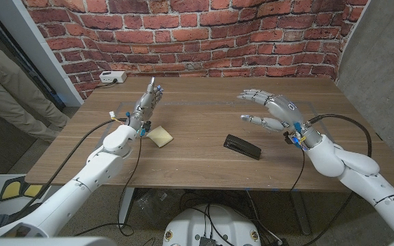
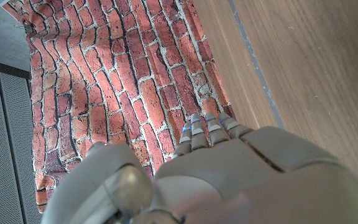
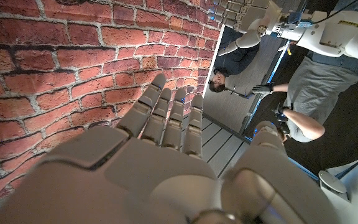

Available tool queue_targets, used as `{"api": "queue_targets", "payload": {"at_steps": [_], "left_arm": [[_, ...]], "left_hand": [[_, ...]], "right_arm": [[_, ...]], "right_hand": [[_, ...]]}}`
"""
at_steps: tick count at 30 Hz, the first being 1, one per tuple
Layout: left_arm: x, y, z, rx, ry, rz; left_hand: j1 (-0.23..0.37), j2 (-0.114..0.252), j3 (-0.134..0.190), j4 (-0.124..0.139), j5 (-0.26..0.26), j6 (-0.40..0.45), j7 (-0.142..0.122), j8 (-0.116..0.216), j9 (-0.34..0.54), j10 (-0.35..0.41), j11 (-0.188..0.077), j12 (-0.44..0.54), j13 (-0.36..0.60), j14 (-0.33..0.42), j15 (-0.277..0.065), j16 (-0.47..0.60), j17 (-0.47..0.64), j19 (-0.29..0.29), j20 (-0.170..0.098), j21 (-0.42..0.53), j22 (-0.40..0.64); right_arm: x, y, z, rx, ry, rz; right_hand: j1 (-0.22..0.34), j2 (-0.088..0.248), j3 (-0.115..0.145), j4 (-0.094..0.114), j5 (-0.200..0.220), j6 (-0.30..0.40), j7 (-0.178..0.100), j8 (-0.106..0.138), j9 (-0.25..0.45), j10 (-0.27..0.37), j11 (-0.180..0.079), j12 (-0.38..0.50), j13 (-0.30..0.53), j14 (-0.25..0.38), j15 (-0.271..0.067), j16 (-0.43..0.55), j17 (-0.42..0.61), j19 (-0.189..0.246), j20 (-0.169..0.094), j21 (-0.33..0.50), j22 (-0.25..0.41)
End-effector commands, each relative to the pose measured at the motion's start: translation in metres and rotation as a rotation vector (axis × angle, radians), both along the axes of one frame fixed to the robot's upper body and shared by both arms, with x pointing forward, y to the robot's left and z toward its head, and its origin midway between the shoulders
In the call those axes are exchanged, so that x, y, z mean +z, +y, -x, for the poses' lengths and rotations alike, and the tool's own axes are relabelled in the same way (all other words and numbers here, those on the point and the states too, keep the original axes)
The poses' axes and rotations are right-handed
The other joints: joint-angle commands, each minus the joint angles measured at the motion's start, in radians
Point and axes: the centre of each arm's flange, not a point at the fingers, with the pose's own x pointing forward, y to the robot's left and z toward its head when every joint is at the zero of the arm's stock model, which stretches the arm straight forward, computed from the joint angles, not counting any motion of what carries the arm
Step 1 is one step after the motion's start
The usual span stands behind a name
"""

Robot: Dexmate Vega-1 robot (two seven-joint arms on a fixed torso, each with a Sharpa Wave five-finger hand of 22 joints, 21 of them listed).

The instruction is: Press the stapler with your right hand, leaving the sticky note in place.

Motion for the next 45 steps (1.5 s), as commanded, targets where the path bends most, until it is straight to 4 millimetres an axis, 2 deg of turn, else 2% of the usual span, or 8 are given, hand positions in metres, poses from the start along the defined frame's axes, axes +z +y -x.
{"api": "queue_targets", "payload": {"at_steps": [1,16,30,36,45], "left_arm": [[0.001,-0.001,0.003,-0.008,-0.002,-0.014],[-0.001,0.001,0.005,-0.008,0.004,-0.01],[-0.006,-0.001,0.006,-0.02,-0.008,0.018],[-0.008,-0.002,0.007,-0.024,0.004,-0.004],[-0.011,-0.001,0.008,-0.027,0.011,-0.003]], "left_hand": [[0.007,0.0,-0.001,-0.003,-0.004,0.007,0.0,-0.004,0.005,0.014,-0.002,-0.003,0.005,0.008,-0.007,-0.003,0.001,-0.003,0.01,-0.005,0.003],[0.009,0.002,-0.003,-0.002,-0.007,0.01,-0.002,-0.006,0.005,0.016,-0.005,-0.006,0.005,0.009,-0.009,-0.005,0.002,-0.003,0.014,-0.007,0.003],[0.01,0.004,-0.005,-0.002,-0.01,0.015,-0.002,-0.007,0.005,0.021,-0.006,-0.008,0.005,0.013,-0.01,-0.005,0.002,-0.004,0.019,-0.009,0.003],[0.009,0.005,-0.007,-0.001,-0.011,0.016,-0.003,-0.008,0.005,0.023,-0.006,-0.009,0.005,0.014,-0.011,-0.005,0.002,-0.004,0.02,-0.01,0.003],[0.008,0.006,-0.008,0.001,-0.013,0.016,-0.003,-0.009,0.005,0.024,-0.005,-0.01,0.006,0.015,-0.01,-0.006,0.002,-0.006,0.021,-0.012,0.004]], "right_arm": [[-0.002,0.007,0.004,-0.038,-0.063,0.129],[-0.005,0.02,0.003,-0.071,-0.085,0.267],[-0.012,0.021,0.002,-0.109,-0.055,0.34],[-0.014,0.023,0.0,-0.126,-0.042,0.384],[-0.015,0.028,-0.006,-0.163,-0.023,0.423]], "right_hand": [[0.01,0.004,0.006,-0.006,0.005,0.005,-0.007,0.006,0.002,0.002,-0.007,0.002,0.004,0.004,-0.007,-0.002,0.004,0.004,-0.022,-0.003,0.005],[0.044,0.038,0.032,-0.014,0.006,-0.009,-0.018,-0.007,0.001,-0.008,-0.013,-0.008,0.003,-0.011,-0.002,-0.008,0.004,-0.01,-0.02,-0.012,0.006],[0.068,0.048,0.046,-0.023,0.001,0.004,-0.017,-0.007,0.001,0.012,-0.02,-0.005,0.003,0.003,-0.008,-0.004,0.004,0.001,-0.02,-0.011,0.007],[0.079,0.053,0.053,-0.027,-0.001,0.009,-0.026,-0.007,0.001,0.013,-0.022,-0.006,0.003,0.002,-0.008,-0.005,0.003,0.001,-0.02,-0.011,0.007],[0.107,0.067,0.071,-0.035,-0.005,0.004,-0.016,-0.012,0.0,0.005,-0.018,-0.013,0.003,-0.002,-0.004,-0.008,0.002,-0.003,-0.018,-0.015,0.007]]}}
